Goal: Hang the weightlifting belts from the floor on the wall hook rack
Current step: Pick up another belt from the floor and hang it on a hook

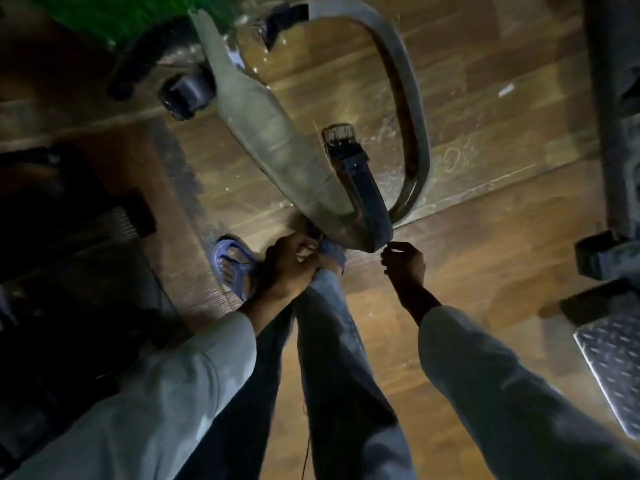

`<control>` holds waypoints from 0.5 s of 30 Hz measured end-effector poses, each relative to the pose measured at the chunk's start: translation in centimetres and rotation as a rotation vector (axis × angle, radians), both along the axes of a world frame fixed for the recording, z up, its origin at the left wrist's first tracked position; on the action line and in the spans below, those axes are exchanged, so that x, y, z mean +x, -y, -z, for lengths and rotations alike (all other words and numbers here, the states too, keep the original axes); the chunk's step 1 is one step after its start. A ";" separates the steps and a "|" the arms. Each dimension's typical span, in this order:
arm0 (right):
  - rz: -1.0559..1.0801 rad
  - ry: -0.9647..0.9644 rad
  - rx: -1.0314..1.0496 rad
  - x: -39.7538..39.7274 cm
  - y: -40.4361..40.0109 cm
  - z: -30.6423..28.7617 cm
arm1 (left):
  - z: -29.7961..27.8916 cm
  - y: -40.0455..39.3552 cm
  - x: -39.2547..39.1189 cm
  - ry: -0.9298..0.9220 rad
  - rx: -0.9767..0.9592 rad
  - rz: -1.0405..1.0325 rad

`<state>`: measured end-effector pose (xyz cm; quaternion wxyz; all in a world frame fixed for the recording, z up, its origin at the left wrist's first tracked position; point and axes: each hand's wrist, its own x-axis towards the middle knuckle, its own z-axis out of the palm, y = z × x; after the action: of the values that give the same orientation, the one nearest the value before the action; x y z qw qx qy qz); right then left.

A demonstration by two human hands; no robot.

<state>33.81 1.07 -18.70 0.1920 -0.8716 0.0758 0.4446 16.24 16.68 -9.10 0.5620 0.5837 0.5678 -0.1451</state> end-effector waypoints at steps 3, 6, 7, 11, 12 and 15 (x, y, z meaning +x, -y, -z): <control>-0.088 0.174 -0.080 1.8 -0.2 3.6 | 4.6 -0.1 0.5 -0.017 0.048 0.049; -0.015 0.265 -0.102 4.1 -0.7 8.3 | 9.3 -0.6 0.9 -0.047 0.104 0.060; 0.083 0.219 -0.077 4.8 -0.6 10.0 | 10.2 -0.9 0.9 -0.050 0.108 0.044; 0.330 -0.133 0.056 6.9 -0.9 13.6 | 13.7 -2.0 0.3 -0.075 0.102 0.019; 0.335 -0.184 0.084 7.1 -1.2 13.5 | 14.2 -2.3 0.0 -0.076 0.108 0.008; 0.366 -0.254 0.133 8.0 -1.6 14.0 | 14.6 -3.2 -0.5 -0.086 0.104 -0.022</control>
<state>41.77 2.71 -32.68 0.3154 -0.7658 0.2269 0.5125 15.75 19.87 -23.67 0.5075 0.5991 0.6046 -0.1339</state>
